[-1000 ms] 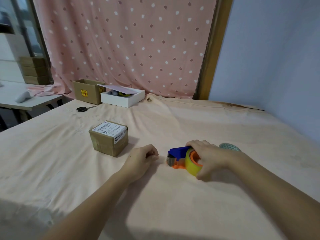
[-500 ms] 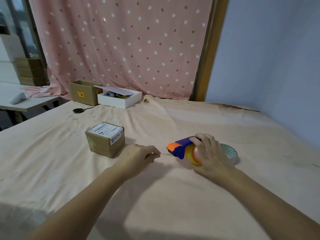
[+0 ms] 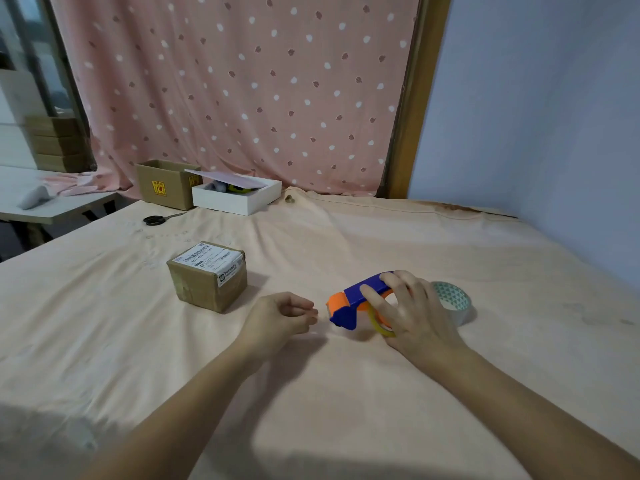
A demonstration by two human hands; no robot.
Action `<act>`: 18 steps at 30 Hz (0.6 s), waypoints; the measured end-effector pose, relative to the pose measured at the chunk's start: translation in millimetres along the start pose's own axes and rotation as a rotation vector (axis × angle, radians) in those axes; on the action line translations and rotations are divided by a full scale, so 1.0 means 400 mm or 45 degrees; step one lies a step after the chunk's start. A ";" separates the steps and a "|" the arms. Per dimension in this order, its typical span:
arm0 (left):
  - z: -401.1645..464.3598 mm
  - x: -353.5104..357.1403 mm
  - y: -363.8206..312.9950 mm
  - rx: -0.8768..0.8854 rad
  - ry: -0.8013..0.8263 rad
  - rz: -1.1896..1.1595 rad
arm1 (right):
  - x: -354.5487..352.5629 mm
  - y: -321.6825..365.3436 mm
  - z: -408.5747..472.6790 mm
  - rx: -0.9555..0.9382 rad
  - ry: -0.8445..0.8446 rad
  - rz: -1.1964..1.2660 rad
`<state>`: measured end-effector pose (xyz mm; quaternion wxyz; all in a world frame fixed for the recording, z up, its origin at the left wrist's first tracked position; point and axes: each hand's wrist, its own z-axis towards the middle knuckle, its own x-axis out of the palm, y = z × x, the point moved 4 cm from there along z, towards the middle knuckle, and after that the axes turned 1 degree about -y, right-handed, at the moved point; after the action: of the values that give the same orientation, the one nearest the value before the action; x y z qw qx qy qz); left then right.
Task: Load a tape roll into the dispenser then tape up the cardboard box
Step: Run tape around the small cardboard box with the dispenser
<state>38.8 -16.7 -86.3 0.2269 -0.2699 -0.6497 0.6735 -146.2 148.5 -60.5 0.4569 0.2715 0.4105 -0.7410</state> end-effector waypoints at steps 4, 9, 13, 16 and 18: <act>-0.014 -0.006 -0.021 -0.115 -0.044 -0.128 | -0.004 0.002 0.001 -0.037 -0.063 -0.095; -0.019 -0.022 -0.027 -0.205 -0.179 -0.147 | -0.016 0.023 0.017 -0.114 -0.329 -0.216; -0.016 -0.073 -0.097 -0.147 -0.289 -0.245 | -0.052 0.040 0.081 -0.104 -0.455 -0.250; -0.001 -0.140 -0.178 -0.108 -0.364 -0.135 | -0.087 0.063 0.158 -0.098 -0.441 -0.223; 0.021 -0.193 -0.229 -0.102 -0.405 0.081 | -0.112 0.090 0.212 -0.085 -0.402 -0.184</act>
<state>87.0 -68.9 10.5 0.0886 -0.1892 -0.6949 0.6881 -96.5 87.4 4.8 0.4700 0.1061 0.3767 -0.7912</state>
